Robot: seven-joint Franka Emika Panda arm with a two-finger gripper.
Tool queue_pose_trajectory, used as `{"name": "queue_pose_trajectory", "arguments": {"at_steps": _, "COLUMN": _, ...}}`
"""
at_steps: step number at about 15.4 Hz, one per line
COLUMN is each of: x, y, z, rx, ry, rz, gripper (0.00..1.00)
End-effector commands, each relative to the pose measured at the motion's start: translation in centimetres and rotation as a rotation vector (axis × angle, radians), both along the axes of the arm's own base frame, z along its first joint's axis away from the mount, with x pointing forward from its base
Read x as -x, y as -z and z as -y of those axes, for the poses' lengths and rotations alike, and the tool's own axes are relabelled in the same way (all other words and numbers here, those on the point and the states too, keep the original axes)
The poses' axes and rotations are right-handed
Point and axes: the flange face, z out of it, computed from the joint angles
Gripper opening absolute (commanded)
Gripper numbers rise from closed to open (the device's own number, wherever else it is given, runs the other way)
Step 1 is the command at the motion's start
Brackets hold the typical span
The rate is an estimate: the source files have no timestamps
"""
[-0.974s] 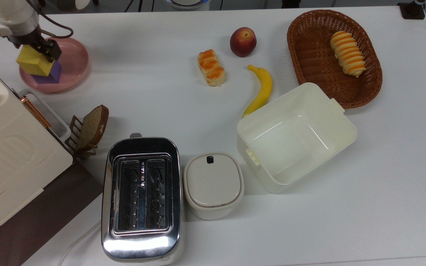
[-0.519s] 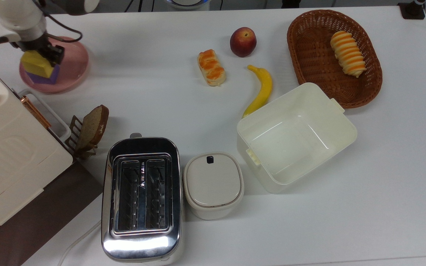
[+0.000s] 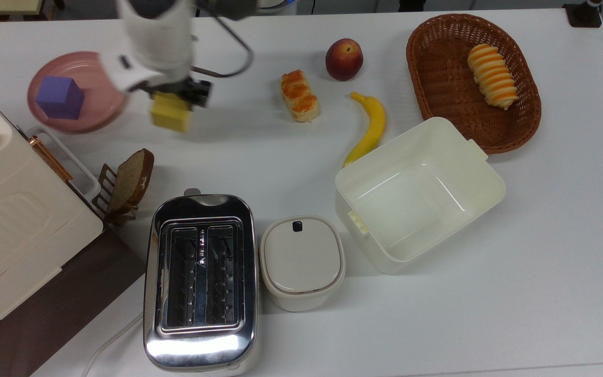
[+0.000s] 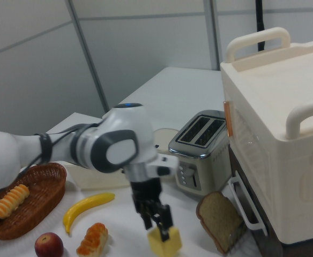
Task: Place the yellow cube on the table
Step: 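Lift the yellow cube off the purple cube and lower it onto the table, then open the gripper and withdraw it away from the yellow cube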
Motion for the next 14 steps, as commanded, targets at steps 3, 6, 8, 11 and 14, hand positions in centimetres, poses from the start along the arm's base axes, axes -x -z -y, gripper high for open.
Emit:
{"name": "queue_pose_trajectory", "arguments": {"at_steps": 3, "x": -0.8, "y": 0.6, "z": -10.7, "rx": 0.016, "ry": 0.031, "rz": 0.064, "gripper": 1.0}}
{"name": "queue_pose_trajectory", "arguments": {"at_steps": 6, "x": -1.7, "y": -1.9, "z": -15.4, "rx": 0.005, "ry": 0.032, "rz": 0.127, "gripper": 1.0}}
{"name": "queue_pose_trajectory", "arguments": {"at_steps": 8, "x": -1.6, "y": -3.2, "z": -17.1, "rx": -0.008, "ry": 0.018, "rz": 0.148, "gripper": 1.0}}
{"name": "queue_pose_trajectory", "arguments": {"at_steps": 11, "x": -1.5, "y": -5.1, "z": -16.2, "rx": -0.028, "ry": -0.013, "rz": 0.169, "gripper": 1.0}}
{"name": "queue_pose_trajectory", "arguments": {"at_steps": 14, "x": -1.6, "y": -7.1, "z": -12.3, "rx": -0.067, "ry": -0.056, "rz": 0.157, "gripper": 1.0}}
